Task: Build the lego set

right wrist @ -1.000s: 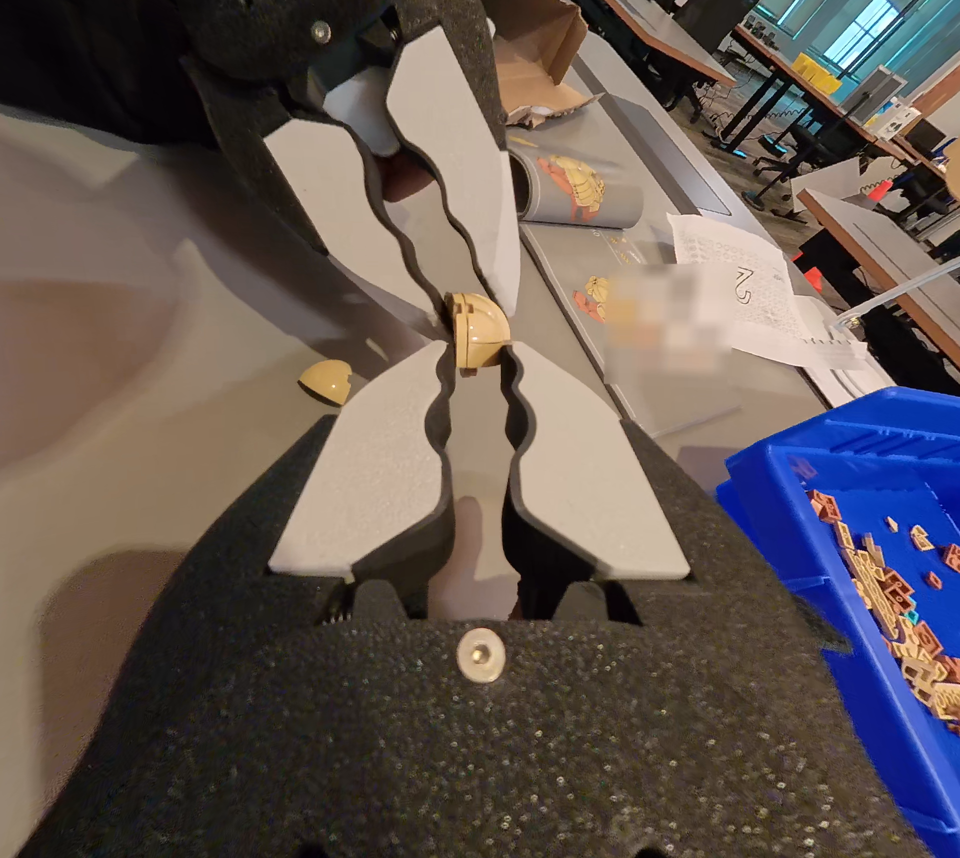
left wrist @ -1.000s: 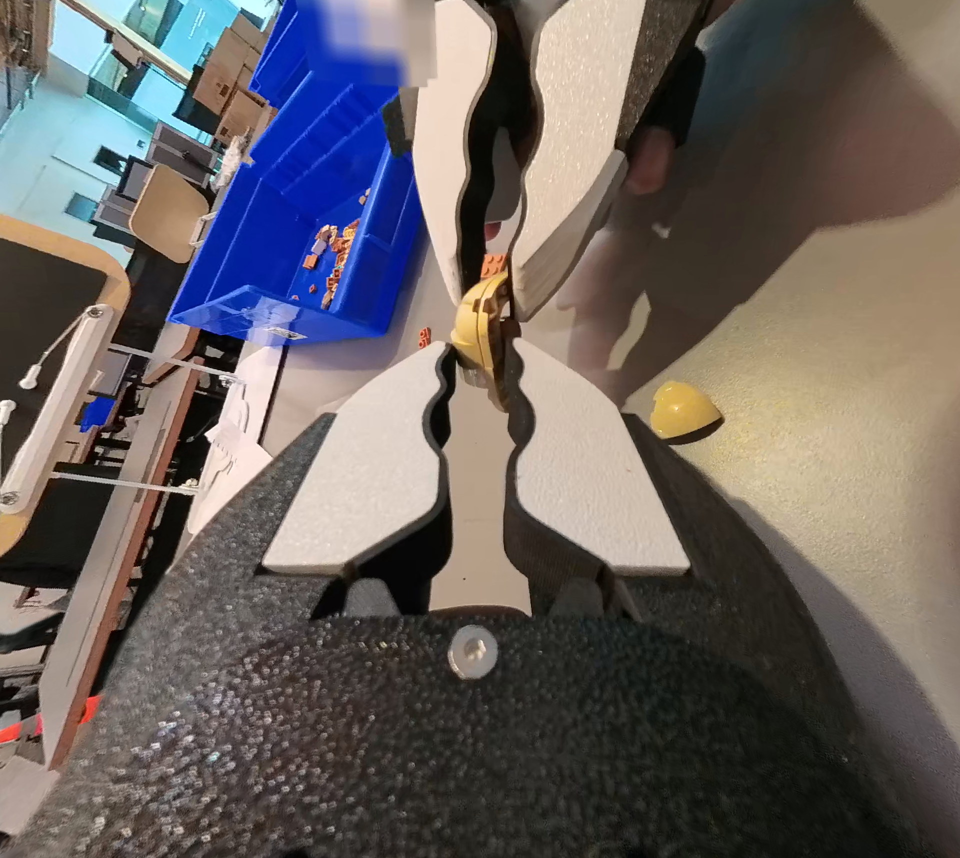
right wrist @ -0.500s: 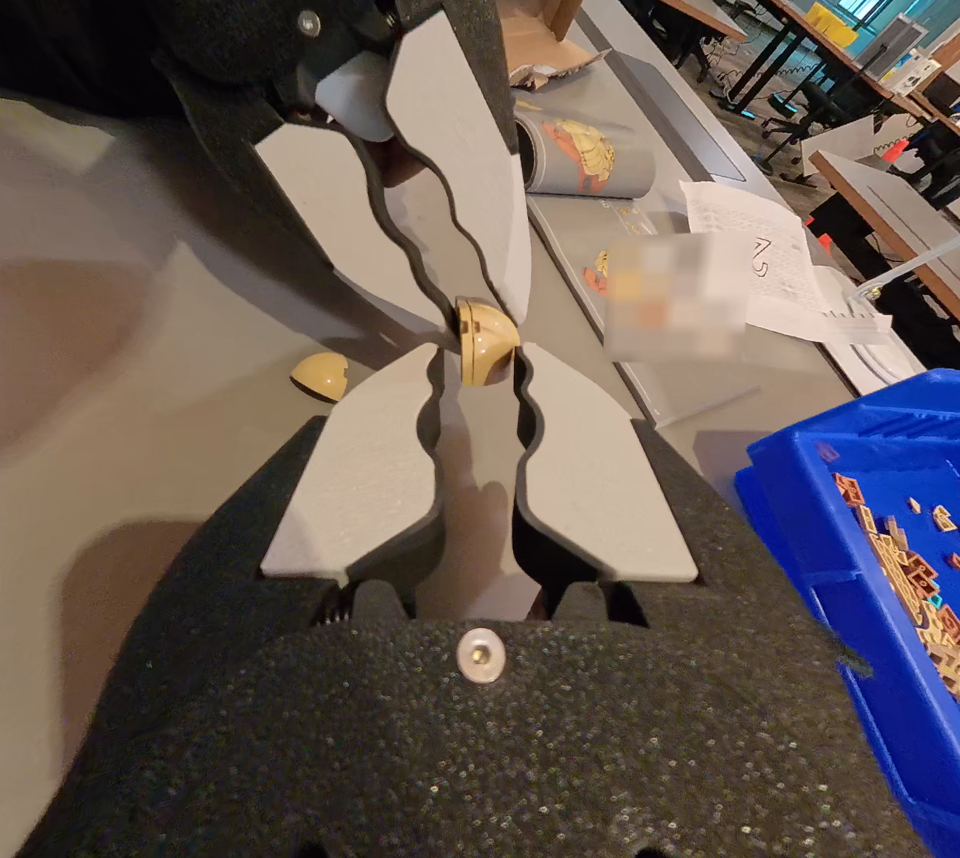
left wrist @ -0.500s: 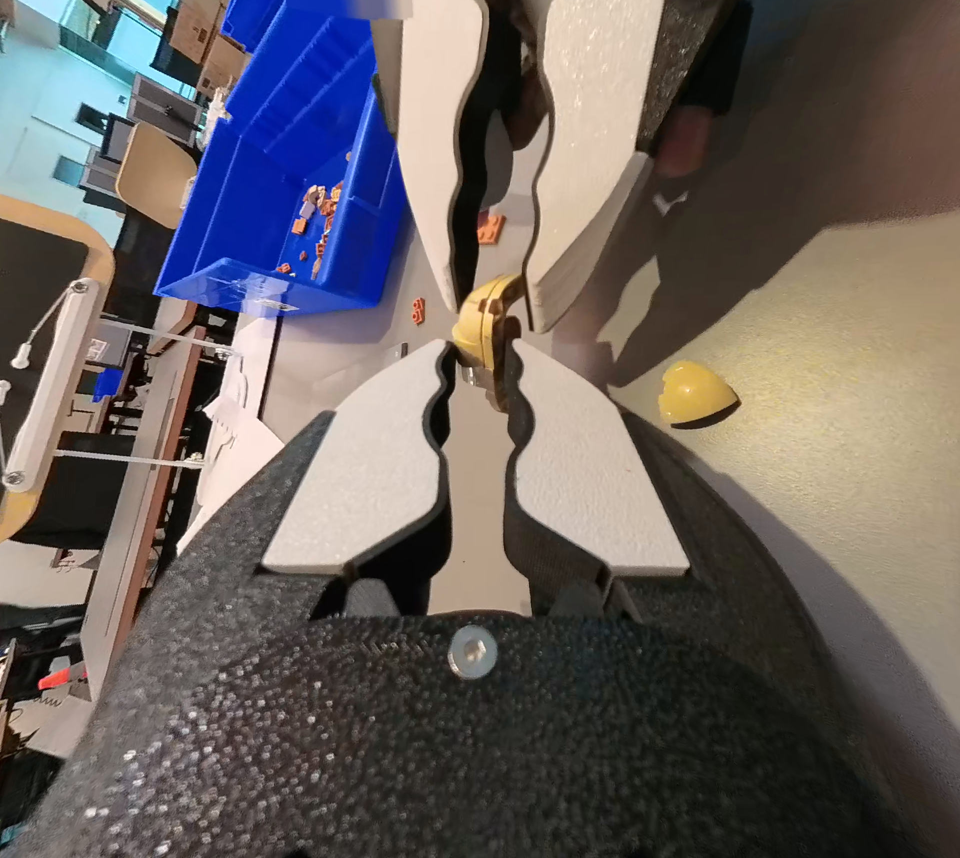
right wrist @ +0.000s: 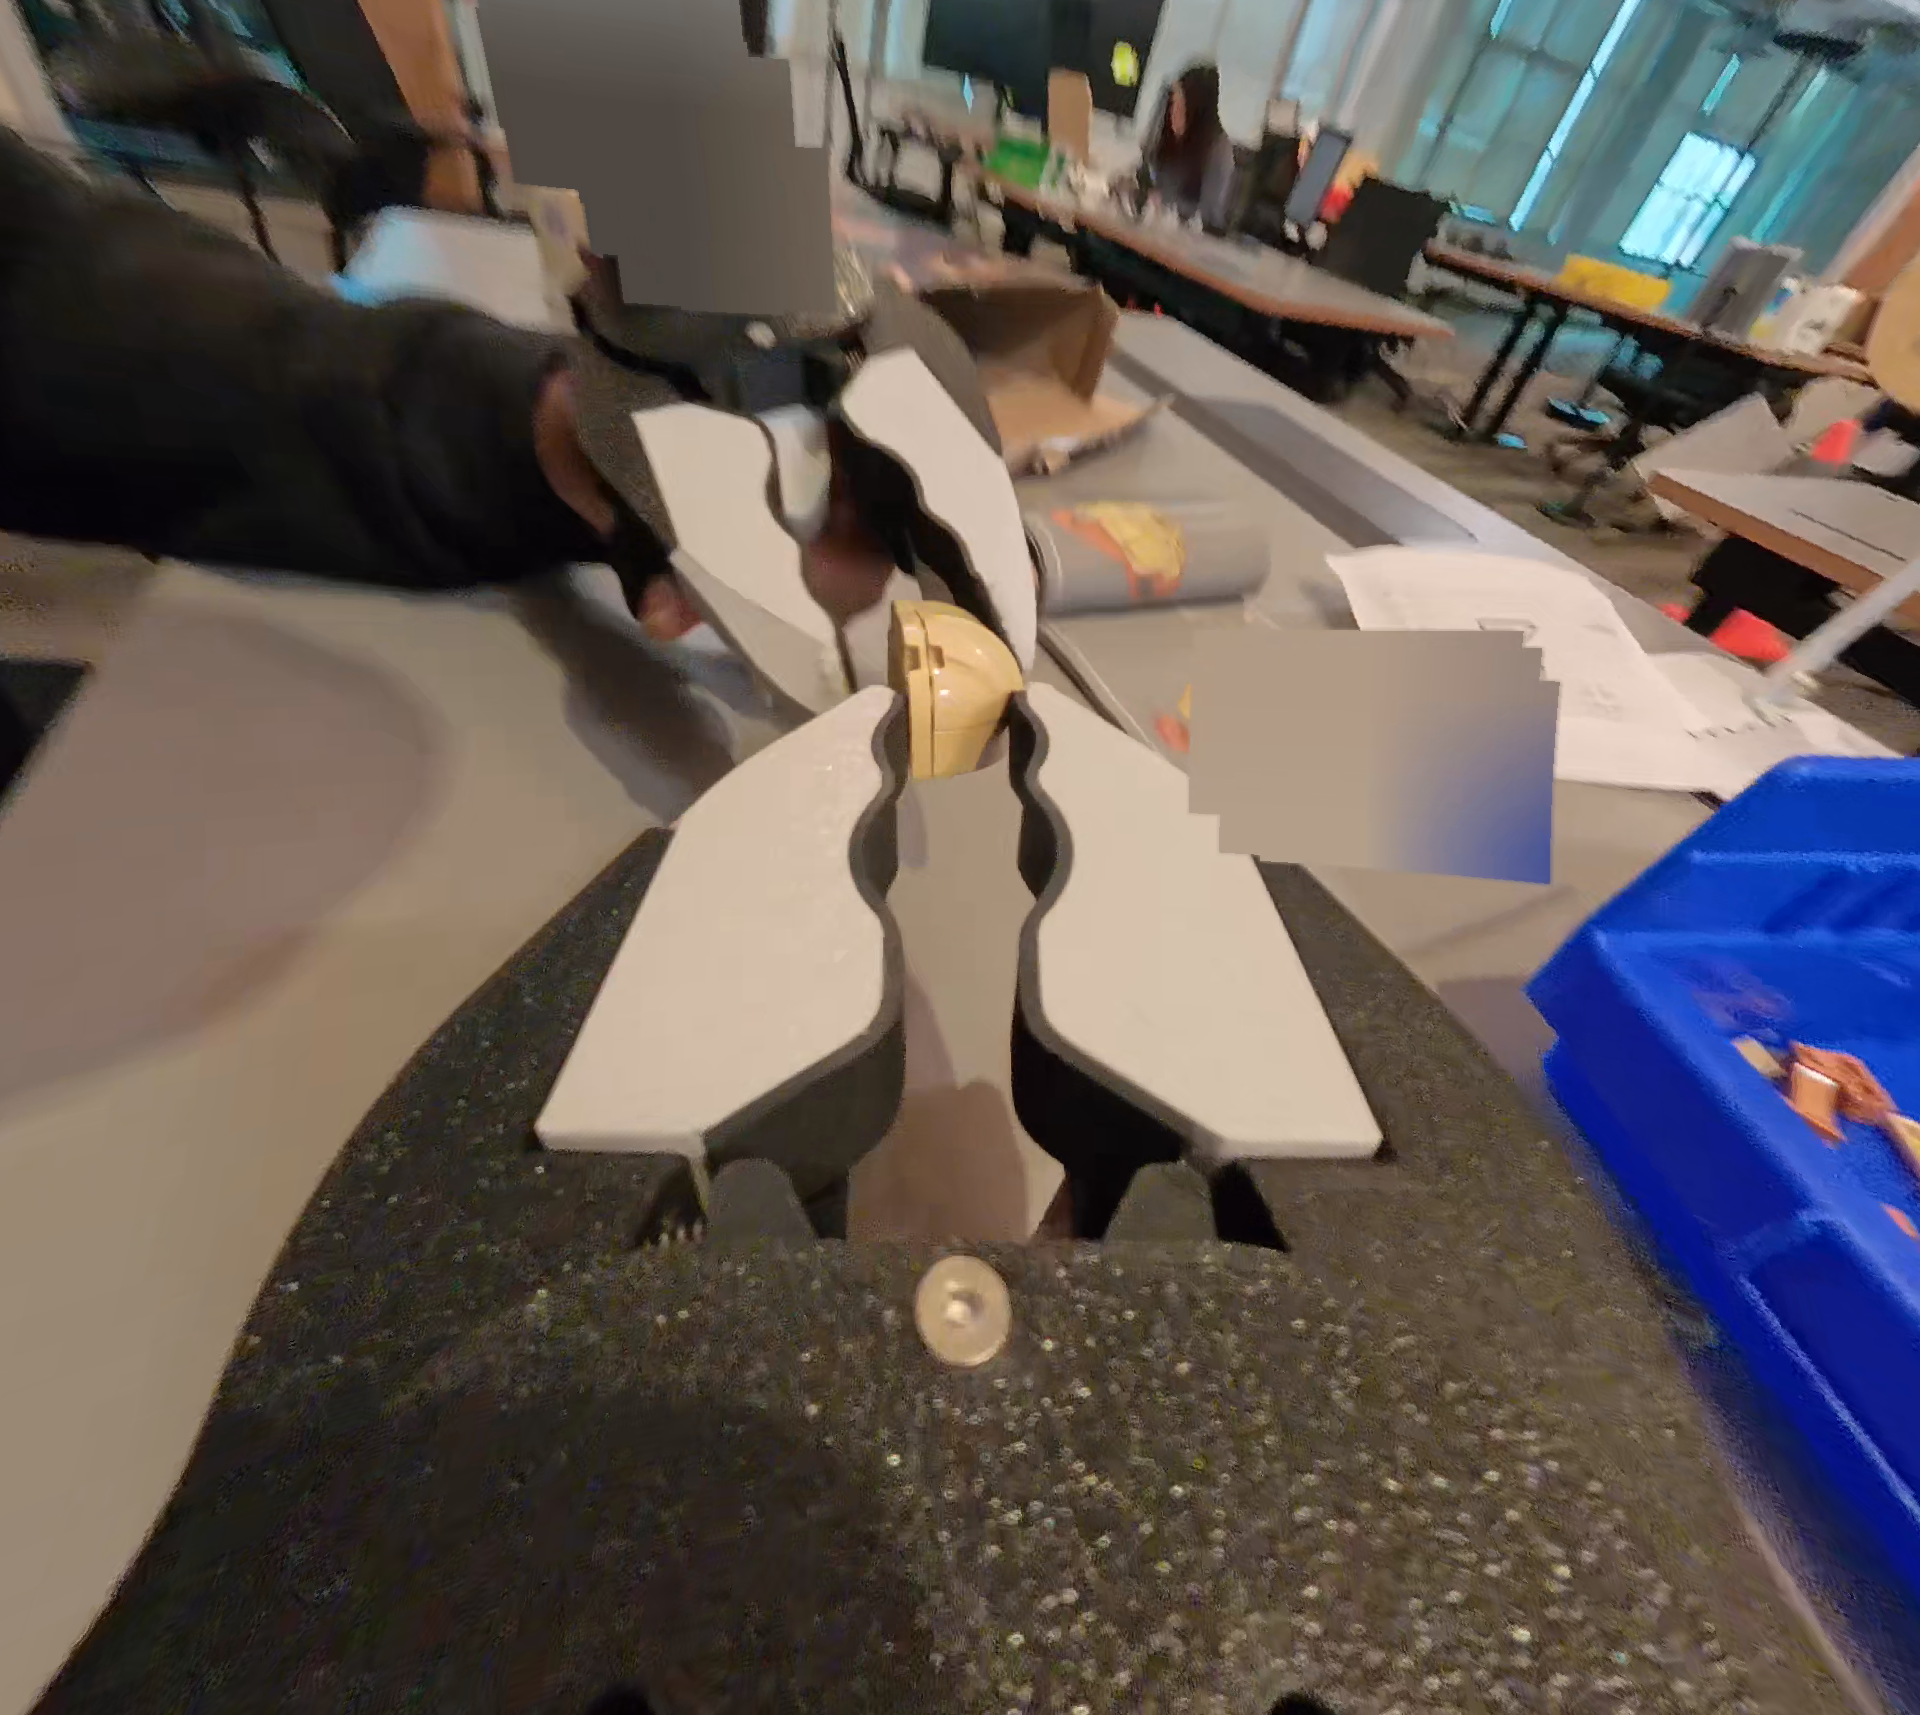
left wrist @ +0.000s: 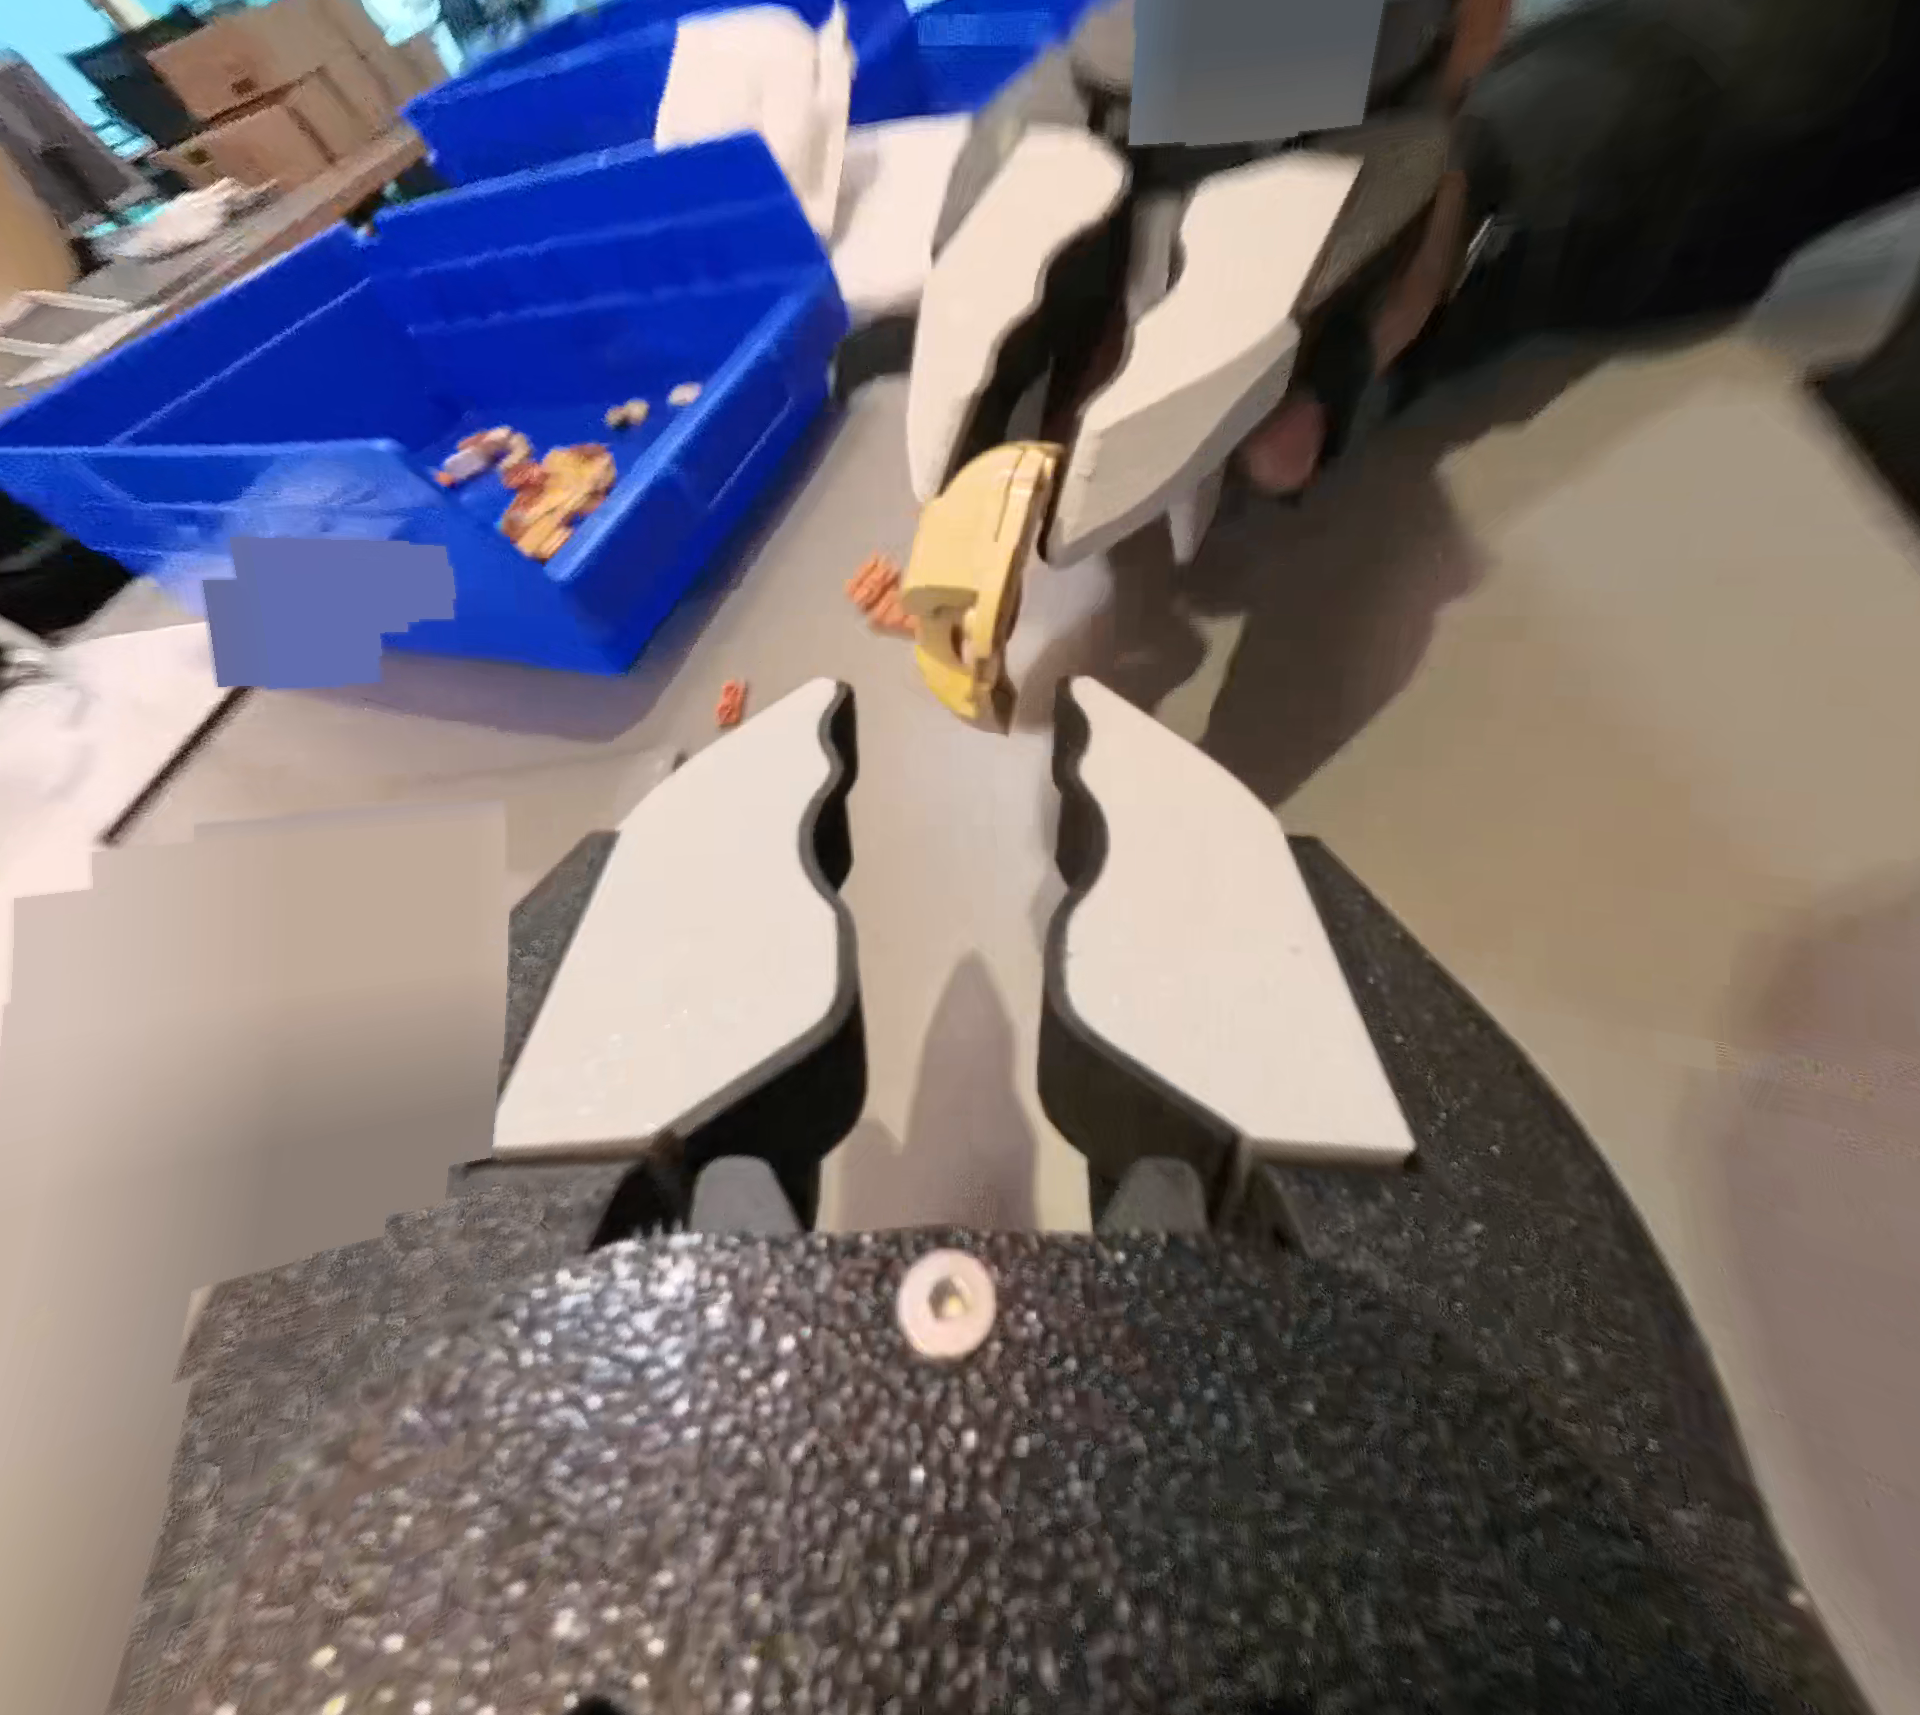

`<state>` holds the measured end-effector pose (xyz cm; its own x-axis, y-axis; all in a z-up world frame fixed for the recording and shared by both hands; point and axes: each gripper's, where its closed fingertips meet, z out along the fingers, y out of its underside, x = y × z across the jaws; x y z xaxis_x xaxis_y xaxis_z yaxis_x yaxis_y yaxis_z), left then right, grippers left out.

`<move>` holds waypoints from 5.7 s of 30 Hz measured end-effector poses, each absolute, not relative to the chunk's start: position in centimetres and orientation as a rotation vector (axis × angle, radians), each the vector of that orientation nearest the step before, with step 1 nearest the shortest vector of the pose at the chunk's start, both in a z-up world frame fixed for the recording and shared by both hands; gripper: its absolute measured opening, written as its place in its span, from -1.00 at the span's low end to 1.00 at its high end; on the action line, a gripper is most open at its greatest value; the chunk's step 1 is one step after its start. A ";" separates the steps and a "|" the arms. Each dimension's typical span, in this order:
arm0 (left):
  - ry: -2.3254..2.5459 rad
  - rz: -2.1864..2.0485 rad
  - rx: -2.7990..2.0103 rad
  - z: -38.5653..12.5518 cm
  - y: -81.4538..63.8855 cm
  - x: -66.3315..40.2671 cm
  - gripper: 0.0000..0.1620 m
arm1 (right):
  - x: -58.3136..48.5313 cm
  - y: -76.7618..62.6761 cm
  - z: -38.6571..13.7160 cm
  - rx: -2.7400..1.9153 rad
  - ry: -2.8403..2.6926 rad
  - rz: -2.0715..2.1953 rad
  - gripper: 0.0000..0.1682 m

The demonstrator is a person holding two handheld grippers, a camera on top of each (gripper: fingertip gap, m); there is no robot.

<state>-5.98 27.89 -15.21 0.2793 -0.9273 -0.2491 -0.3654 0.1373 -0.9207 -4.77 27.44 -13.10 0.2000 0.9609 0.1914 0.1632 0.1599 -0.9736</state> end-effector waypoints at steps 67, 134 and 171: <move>1.336 -0.717 -1.077 -11.7 23.9 -4.6 -0.73 | -5.1 23.3 -10.9 -0.981 -1.324 0.867 -0.79; 1.303 -0.787 -0.976 -11.0 23.1 -4.7 -0.76 | -5.2 22.8 -12.5 -1.023 -1.478 0.761 -0.72; 1.284 -0.838 -1.162 -12.6 24.7 -4.8 -0.64 | -5.0 24.4 -12.6 -0.990 -1.422 0.557 -0.81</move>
<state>-4.85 24.69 -12.62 0.1450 -0.9513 -0.2722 -0.1340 0.2537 -0.9580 -4.96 24.45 -12.59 0.1219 0.8267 0.5493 0.2333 0.5141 -0.8254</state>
